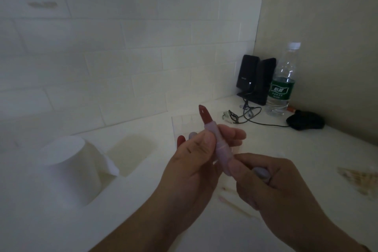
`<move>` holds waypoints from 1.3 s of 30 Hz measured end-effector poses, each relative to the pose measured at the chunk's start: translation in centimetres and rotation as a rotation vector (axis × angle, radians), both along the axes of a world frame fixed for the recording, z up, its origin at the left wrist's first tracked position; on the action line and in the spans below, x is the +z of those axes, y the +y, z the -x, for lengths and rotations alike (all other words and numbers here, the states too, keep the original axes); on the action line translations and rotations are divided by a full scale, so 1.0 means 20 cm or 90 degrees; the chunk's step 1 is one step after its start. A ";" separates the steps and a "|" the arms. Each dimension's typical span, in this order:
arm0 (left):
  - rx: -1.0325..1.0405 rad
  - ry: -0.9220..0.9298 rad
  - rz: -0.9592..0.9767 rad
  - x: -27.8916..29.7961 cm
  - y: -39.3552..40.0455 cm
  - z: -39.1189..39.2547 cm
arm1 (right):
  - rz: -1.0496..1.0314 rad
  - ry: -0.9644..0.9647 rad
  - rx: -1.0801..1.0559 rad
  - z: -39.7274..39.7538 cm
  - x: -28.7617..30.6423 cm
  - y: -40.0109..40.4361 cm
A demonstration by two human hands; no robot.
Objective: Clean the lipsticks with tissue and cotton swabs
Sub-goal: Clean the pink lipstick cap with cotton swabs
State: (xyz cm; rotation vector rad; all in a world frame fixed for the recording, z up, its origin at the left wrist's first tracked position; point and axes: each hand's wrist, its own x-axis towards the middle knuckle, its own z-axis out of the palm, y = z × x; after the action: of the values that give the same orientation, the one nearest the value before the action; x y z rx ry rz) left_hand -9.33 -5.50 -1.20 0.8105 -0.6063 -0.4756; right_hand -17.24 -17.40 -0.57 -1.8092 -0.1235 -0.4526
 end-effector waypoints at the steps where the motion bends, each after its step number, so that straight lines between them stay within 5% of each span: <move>1: -0.002 0.002 0.004 0.00 0.00 0.00 | 0.026 -0.009 -0.017 0.00 0.00 0.00; 10: 0.057 -0.027 -0.036 0.01 0.00 0.00 | 0.128 -0.062 -0.186 0.03 0.03 0.02; 15: 0.061 -0.043 -0.024 0.02 0.00 -0.01 | -0.135 0.036 0.009 0.02 0.02 0.01; 22: 0.016 -0.012 -0.009 0.01 0.00 -0.02 | -0.150 0.084 0.115 0.00 0.01 0.01; 32: 0.142 -0.061 -0.109 0.03 0.00 0.02 | 0.288 -0.105 -0.329 0.02 -0.02 0.02; 39: 0.148 0.075 -0.084 0.04 -0.04 0.05 | 0.446 -0.171 -0.390 0.02 -0.02 0.04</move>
State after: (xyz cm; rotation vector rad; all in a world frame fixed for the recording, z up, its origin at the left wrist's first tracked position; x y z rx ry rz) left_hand -10.43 -6.29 -0.32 0.9594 -0.3693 -0.3501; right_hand -17.65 -16.50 -0.97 -2.4595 0.1120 -1.2027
